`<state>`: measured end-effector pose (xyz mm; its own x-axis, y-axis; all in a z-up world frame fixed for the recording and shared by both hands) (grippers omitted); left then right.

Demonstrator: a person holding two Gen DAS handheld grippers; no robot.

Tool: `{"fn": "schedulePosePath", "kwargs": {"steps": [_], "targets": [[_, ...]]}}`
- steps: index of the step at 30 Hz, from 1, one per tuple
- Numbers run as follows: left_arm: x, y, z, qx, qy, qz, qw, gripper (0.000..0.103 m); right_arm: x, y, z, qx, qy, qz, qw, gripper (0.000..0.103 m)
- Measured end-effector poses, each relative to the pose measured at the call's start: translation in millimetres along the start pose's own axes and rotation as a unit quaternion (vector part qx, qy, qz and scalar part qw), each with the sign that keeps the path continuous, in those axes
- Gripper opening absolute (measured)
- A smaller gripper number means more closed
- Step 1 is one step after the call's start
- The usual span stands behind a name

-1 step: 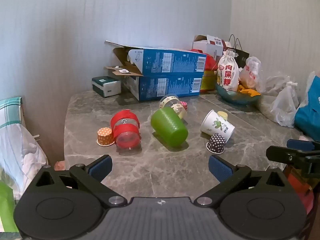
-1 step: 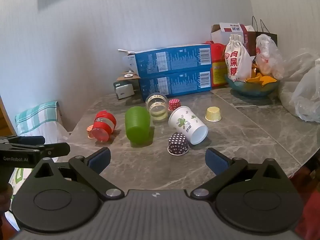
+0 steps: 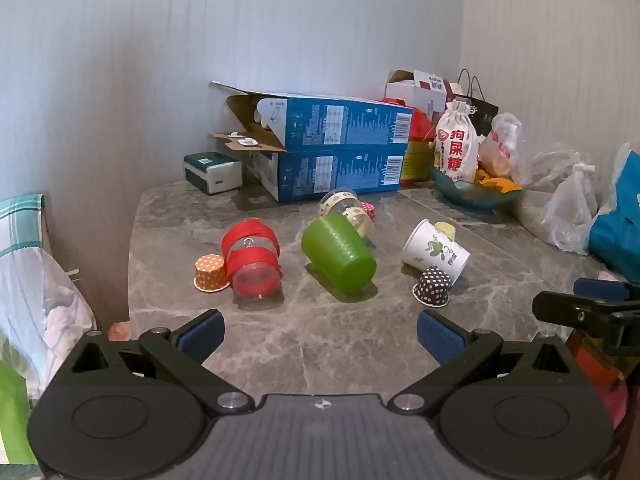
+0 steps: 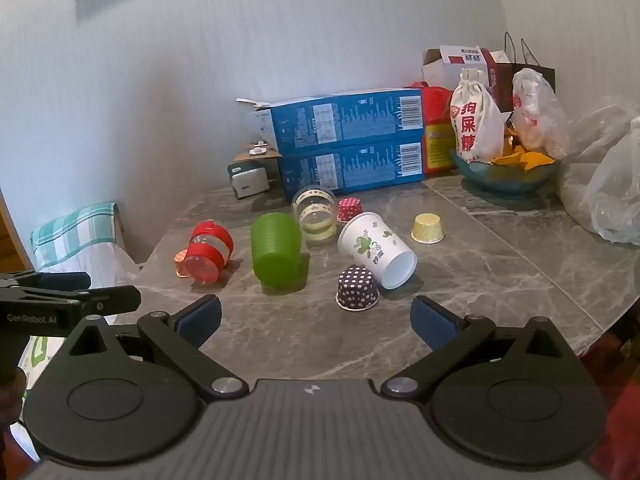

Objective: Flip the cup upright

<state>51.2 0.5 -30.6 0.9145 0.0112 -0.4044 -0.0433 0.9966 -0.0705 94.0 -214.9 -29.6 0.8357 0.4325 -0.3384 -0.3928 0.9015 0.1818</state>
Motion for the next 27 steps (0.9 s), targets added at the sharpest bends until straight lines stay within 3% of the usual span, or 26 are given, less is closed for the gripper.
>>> {"fn": "schedulePosePath", "kwargs": {"steps": [27], "targets": [[-4.2,0.6,0.3,0.004,0.003,0.005,1.0,0.103,-7.5,3.1,3.1,0.007,-0.009,0.005,1.0,0.102]]}}
Point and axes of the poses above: each gripper's, at about its wrist camera, not at the fingertips, and x roughly the way its jaws point, y to its left, z to its top, the point moved 6 cm from there along x, roughly the way its jaws point, and after that the axes turned 7 degrees about -y, right-handed, at the moved point
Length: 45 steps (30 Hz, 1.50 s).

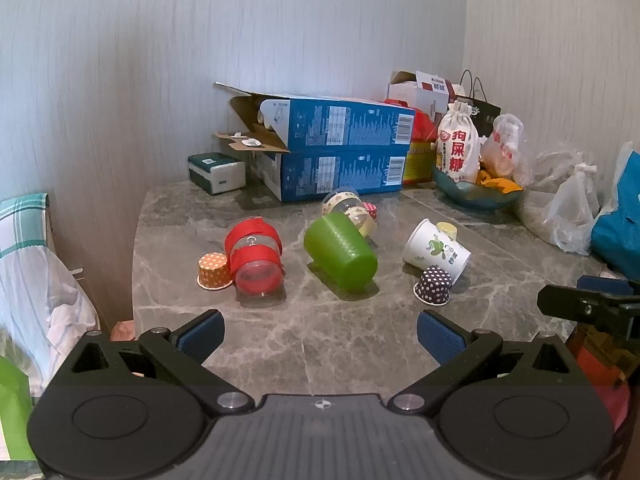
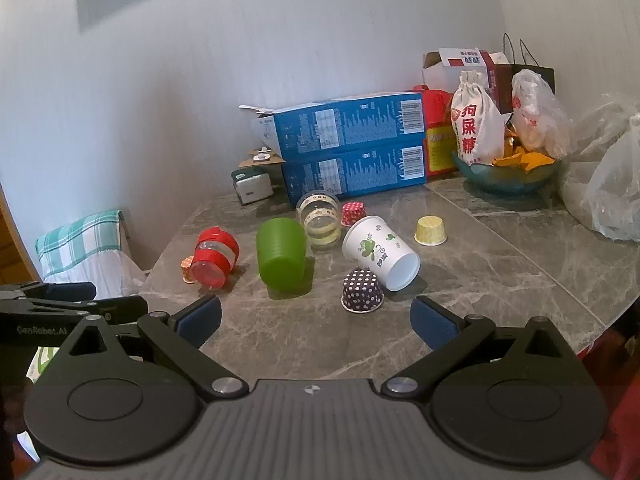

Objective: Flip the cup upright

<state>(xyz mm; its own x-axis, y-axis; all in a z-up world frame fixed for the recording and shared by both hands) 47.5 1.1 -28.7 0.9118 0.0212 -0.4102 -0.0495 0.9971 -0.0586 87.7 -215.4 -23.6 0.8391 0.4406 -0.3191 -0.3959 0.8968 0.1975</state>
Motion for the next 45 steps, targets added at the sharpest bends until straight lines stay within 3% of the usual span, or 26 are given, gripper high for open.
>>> {"fn": "schedulePosePath", "kwargs": {"steps": [45], "targets": [[3.0,-4.3,-6.1,-0.003,0.008,-0.002,1.0,0.103,2.6,1.1,-4.9,0.01,0.011,0.02,1.0,0.102]]}}
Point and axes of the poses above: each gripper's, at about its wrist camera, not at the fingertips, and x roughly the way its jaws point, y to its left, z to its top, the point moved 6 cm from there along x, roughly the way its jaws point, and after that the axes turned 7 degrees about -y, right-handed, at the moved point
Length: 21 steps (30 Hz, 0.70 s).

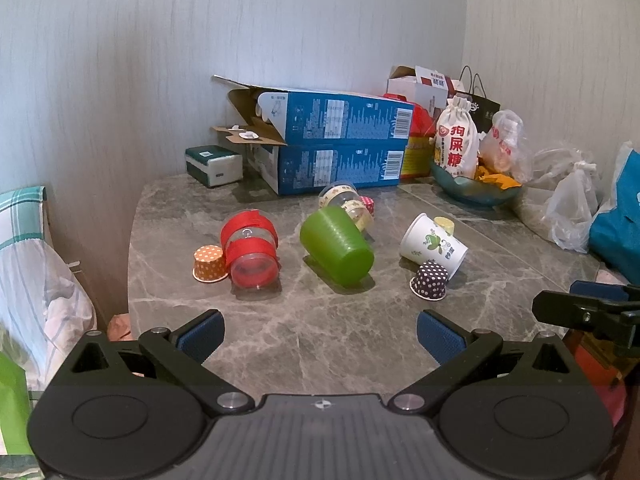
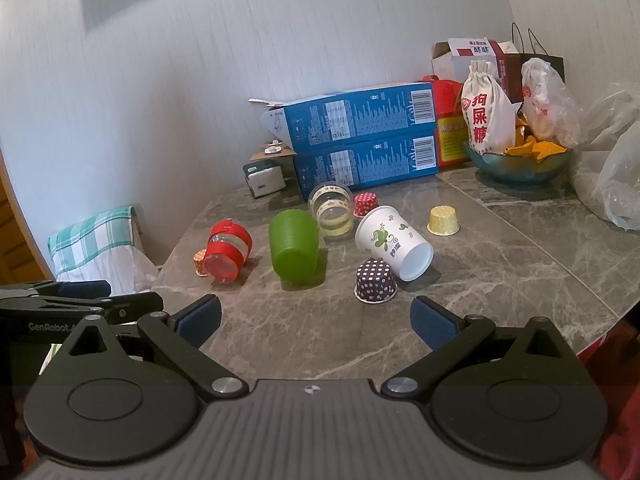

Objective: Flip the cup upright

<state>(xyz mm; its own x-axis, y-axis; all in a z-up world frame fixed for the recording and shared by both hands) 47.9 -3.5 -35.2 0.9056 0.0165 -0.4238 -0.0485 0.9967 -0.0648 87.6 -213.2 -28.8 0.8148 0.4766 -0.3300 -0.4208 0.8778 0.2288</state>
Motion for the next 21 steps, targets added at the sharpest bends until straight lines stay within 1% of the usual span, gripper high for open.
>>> {"fn": "schedulePosePath", "kwargs": {"steps": [21], "targets": [[-0.5,4.8,-5.0,-0.005,0.011,0.005,0.9999,0.103,1.7,0.8,-5.2,0.004,0.009,0.006,1.0,0.102]]}}
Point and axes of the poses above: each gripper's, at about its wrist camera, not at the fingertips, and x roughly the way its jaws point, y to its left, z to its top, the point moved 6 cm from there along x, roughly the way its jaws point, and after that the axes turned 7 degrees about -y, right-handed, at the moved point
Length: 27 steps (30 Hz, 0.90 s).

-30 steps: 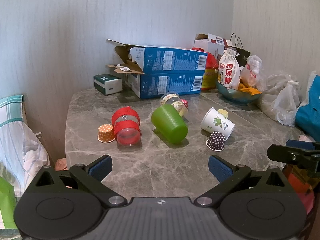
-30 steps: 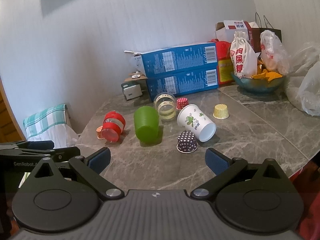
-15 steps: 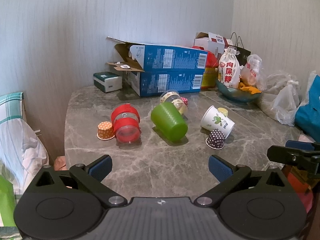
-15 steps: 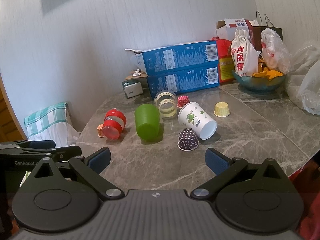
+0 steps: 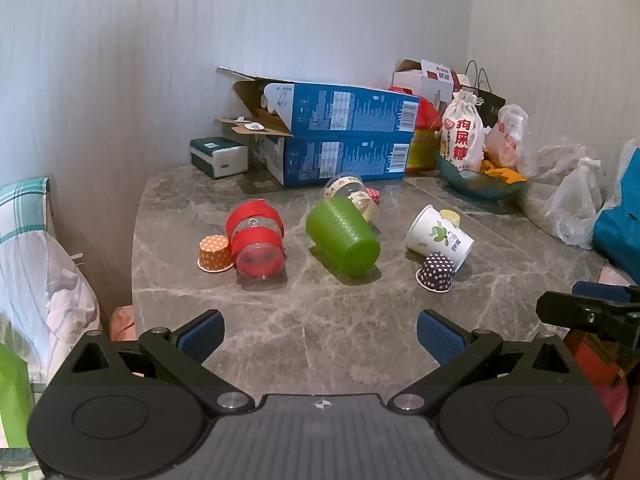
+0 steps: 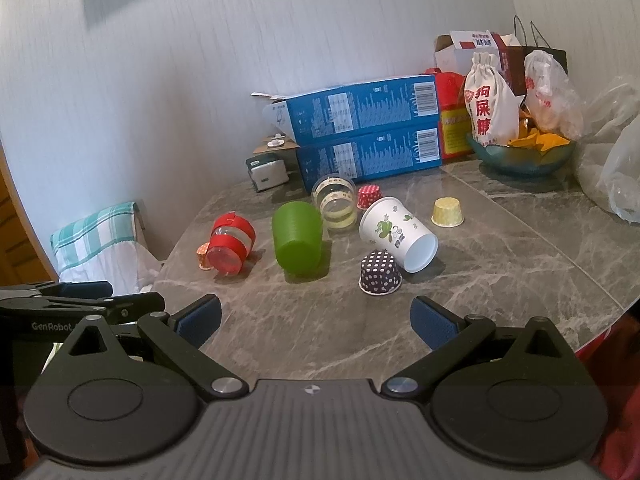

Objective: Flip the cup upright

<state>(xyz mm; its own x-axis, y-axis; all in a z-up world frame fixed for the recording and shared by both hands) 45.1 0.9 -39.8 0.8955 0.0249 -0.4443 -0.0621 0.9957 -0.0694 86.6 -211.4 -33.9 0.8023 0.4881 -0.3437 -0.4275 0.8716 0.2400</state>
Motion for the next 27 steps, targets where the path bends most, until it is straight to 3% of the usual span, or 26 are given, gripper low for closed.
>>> {"fn": "schedulePosePath", "kwargs": {"steps": [27], "targets": [[6.9,-4.1,1.9,-0.005,-0.003,0.0,1.0,0.103,3.6,-5.7,-2.5,0.003,0.01,0.003,1.0,0.102]]}}
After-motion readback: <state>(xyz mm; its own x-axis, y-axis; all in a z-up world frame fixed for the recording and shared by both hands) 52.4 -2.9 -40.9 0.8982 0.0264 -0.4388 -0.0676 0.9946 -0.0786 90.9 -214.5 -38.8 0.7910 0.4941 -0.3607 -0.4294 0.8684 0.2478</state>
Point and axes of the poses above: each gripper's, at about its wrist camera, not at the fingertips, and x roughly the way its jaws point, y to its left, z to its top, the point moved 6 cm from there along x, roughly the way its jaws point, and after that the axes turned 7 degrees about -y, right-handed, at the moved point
